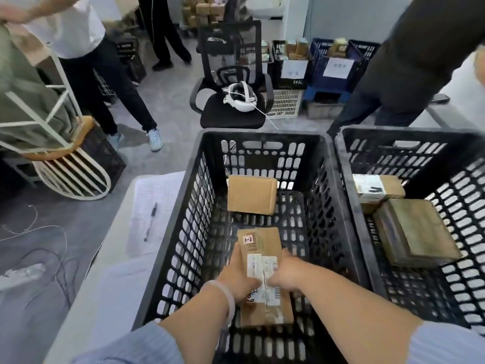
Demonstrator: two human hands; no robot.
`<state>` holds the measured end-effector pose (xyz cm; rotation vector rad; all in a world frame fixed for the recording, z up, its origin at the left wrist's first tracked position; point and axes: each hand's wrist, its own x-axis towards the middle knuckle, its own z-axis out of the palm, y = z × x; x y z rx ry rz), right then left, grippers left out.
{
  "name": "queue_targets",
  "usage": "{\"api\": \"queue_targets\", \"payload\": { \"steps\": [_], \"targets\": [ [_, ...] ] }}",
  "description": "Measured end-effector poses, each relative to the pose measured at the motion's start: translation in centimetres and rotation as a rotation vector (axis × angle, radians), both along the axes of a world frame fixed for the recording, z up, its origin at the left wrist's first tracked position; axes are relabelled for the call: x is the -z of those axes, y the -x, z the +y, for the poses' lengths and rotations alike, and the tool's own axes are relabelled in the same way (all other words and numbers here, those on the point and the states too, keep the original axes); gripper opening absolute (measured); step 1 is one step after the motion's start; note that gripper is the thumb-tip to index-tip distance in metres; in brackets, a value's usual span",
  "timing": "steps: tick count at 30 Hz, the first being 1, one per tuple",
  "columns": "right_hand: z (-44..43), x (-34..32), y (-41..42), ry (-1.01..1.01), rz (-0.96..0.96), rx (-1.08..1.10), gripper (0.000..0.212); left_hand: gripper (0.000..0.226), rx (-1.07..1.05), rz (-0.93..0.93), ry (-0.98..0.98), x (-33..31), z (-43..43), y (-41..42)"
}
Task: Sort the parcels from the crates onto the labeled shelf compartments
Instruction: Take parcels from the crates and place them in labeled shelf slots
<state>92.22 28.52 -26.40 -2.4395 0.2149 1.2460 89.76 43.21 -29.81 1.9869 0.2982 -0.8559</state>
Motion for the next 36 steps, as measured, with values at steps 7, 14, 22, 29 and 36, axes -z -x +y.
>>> {"api": "queue_targets", "payload": {
  "steps": [7, 14, 22, 29, 36],
  "targets": [
    [-0.1, -0.3, 0.4, -0.117, -0.177, 0.113, 0.093, 0.105, -0.072, -0.188, 0.028, -0.8, -0.2, -0.6],
    [-1.2, -4.1, 0.7, -0.322, -0.584, 0.246, 0.1, 0.107, -0.187, -0.536, 0.091, -5.6, -0.5, -1.6],
    [-5.1, -12.3, 2.6, -0.513, -1.097, 0.429, 0.082, 0.101, -0.083, -0.933, 0.087, -15.4, -4.0, -3.1],
    [-13.4, -19.8, 8.3, -0.428, -1.364, 0.493, 0.074, 0.104, 0.07, -1.147, 0.175, -23.4, -12.4, 0.4],
    [-25.8, -21.5, 17.8, -0.273, -1.437, 0.641, 0.078, 0.105, 0.229, -1.196, 0.28, -25.4, -25.7, 7.8]
  ]
}}
